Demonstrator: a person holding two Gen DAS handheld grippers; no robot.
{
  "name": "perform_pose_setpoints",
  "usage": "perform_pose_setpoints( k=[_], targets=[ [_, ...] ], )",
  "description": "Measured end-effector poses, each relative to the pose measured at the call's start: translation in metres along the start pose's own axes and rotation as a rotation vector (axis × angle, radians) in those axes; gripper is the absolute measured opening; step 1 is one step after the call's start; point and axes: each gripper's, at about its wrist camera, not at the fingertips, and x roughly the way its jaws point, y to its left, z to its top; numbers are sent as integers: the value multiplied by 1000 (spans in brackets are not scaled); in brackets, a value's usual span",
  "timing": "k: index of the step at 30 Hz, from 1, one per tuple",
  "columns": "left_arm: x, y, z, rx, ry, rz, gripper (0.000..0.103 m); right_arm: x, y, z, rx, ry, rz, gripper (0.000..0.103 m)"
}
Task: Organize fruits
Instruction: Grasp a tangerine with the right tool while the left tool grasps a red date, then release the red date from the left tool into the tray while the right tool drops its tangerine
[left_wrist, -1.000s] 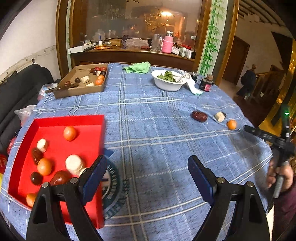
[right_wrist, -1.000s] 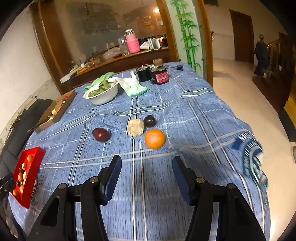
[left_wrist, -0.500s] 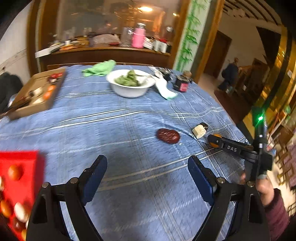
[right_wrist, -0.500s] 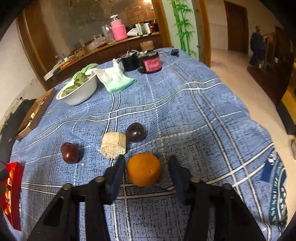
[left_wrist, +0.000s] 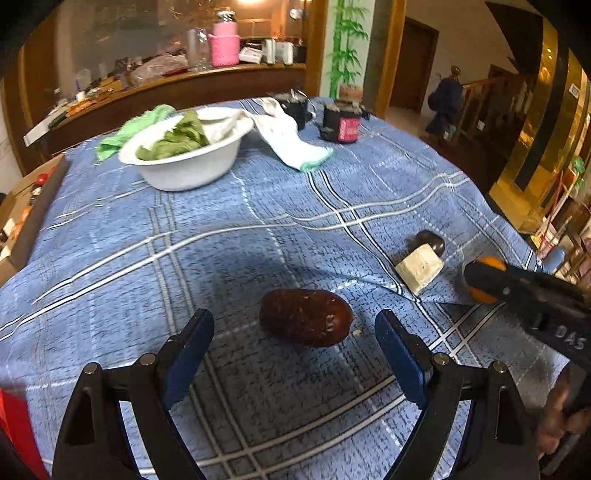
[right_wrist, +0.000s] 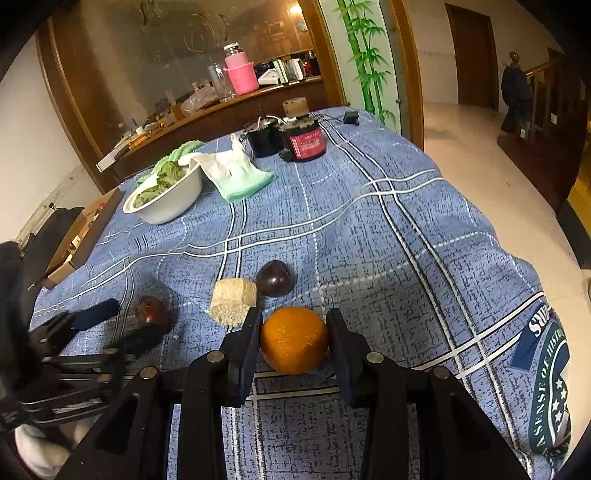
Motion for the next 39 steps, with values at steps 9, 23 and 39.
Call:
perform_pose_setpoints(
  k=[9,23,39],
  targets=[
    [-27,21,-8,-113,-13,-40,51,2,-3,0,13,4,42,38],
    [-212,157,-106,-311,-196,166,52,-12,6,-6,-23,-51,-79,38],
    [-223,303,-157,-562,-113,268,52,-47,284,-55,-405,75,360,39]
  ],
)
